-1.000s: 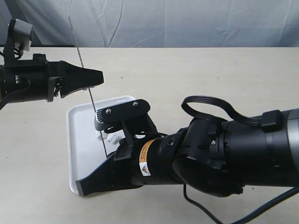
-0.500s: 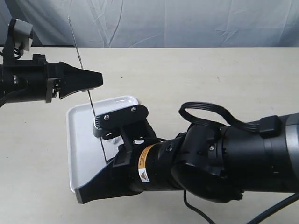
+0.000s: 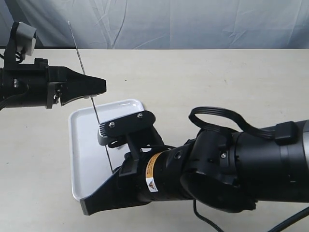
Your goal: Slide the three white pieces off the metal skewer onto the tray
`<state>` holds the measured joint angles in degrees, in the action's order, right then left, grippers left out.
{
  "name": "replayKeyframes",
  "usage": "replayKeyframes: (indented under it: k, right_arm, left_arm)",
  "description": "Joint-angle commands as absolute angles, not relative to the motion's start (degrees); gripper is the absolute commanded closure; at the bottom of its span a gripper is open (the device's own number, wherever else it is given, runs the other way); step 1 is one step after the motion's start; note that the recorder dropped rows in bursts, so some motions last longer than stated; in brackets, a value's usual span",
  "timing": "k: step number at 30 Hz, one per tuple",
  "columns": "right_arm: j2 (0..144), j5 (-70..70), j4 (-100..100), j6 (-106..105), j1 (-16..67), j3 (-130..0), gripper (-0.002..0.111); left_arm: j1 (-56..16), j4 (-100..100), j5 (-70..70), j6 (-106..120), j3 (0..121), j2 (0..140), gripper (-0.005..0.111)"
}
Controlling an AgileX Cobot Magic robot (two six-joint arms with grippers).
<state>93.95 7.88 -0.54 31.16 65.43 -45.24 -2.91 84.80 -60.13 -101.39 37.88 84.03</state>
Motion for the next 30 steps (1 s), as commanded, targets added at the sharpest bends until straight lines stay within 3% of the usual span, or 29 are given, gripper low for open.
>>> replayKeyframes:
  k: [1, 6, 26, 30]
  right_arm:
    - [94.5, 15.5, -1.5, 31.5, 66.1, -43.7, 0.109]
    - [94.5, 15.4, -1.5, 31.5, 66.1, -43.7, 0.109]
    - [89.5, 14.4, -0.6, 31.5, 60.5, -43.9, 0.109]
    - [89.4, 16.2, -0.6, 31.5, 60.6, -46.6, 0.109]
  left_arm:
    - [-1.9, 78.0, -60.0, -101.7, 39.1, 83.3, 0.094]
    - [-1.9, 78.0, -59.1, -101.7, 39.1, 83.3, 0.089]
    - [0.4, 87.2, -69.0, -104.5, 39.1, 83.3, 0.088]
    - [0.4, 89.5, -68.5, -104.4, 39.1, 83.3, 0.079]
